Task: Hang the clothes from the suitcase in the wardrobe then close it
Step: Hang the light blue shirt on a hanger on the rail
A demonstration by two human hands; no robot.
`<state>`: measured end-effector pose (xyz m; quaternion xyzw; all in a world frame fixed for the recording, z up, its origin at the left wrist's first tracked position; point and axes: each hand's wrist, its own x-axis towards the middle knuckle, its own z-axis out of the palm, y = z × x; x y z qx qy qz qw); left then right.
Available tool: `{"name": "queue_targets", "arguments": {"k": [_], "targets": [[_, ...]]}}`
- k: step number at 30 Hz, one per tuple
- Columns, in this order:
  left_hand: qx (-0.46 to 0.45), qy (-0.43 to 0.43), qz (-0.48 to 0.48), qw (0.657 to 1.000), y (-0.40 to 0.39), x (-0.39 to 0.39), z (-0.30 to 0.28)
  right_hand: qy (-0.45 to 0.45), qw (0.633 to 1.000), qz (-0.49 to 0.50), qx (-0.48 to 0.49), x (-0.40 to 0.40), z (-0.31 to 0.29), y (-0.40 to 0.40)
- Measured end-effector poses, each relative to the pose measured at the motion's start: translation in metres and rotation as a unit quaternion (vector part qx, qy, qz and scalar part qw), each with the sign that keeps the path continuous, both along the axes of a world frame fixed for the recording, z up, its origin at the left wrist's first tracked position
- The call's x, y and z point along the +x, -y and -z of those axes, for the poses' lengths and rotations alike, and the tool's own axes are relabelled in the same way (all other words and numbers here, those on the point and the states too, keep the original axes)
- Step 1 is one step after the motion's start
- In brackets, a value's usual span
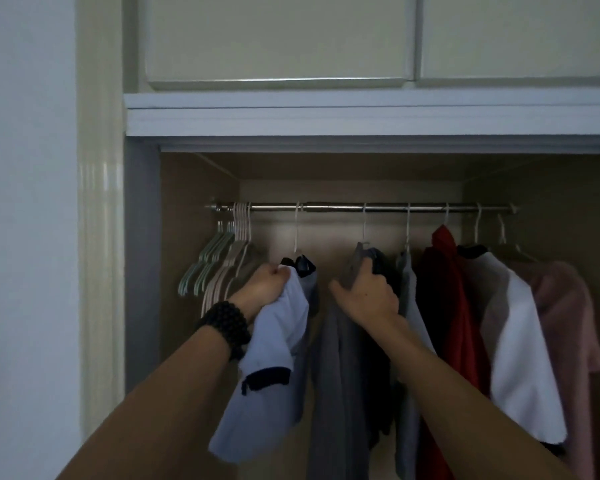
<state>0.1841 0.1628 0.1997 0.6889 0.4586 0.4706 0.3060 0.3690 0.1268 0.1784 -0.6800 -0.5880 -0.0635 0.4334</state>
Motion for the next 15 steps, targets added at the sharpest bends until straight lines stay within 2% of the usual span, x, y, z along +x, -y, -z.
{"name": "queue_targets", "arguments": {"k": [4,6,9,10,12,15], "targets": [[0.014,-0.004,-0.022,1.000,-0.043,0.036,-0.034,0.006,0.999,-0.052,-0.010,0.019,-0.027,-0.032],[0.017,-0.002,-0.022,1.000,-0.066,0.059,-0.049,0.050,0.996,-0.076,-0.013,0.031,-0.031,-0.048],[0.019,-0.034,-0.072,0.997,-0.096,0.084,-0.059,0.144,0.981,-0.119,-0.046,0.041,-0.030,-0.070],[0.018,-0.036,-0.077,0.996,-0.106,0.090,-0.058,0.144,0.979,-0.134,-0.060,0.042,-0.029,-0.075],[-0.003,-0.016,-0.045,0.999,-0.123,0.099,-0.052,0.089,0.978,-0.171,-0.085,0.048,-0.026,-0.084],[-0.030,0.005,-0.023,0.999,-0.134,0.103,-0.032,0.027,0.982,-0.182,-0.048,0.061,-0.021,-0.093]]}}
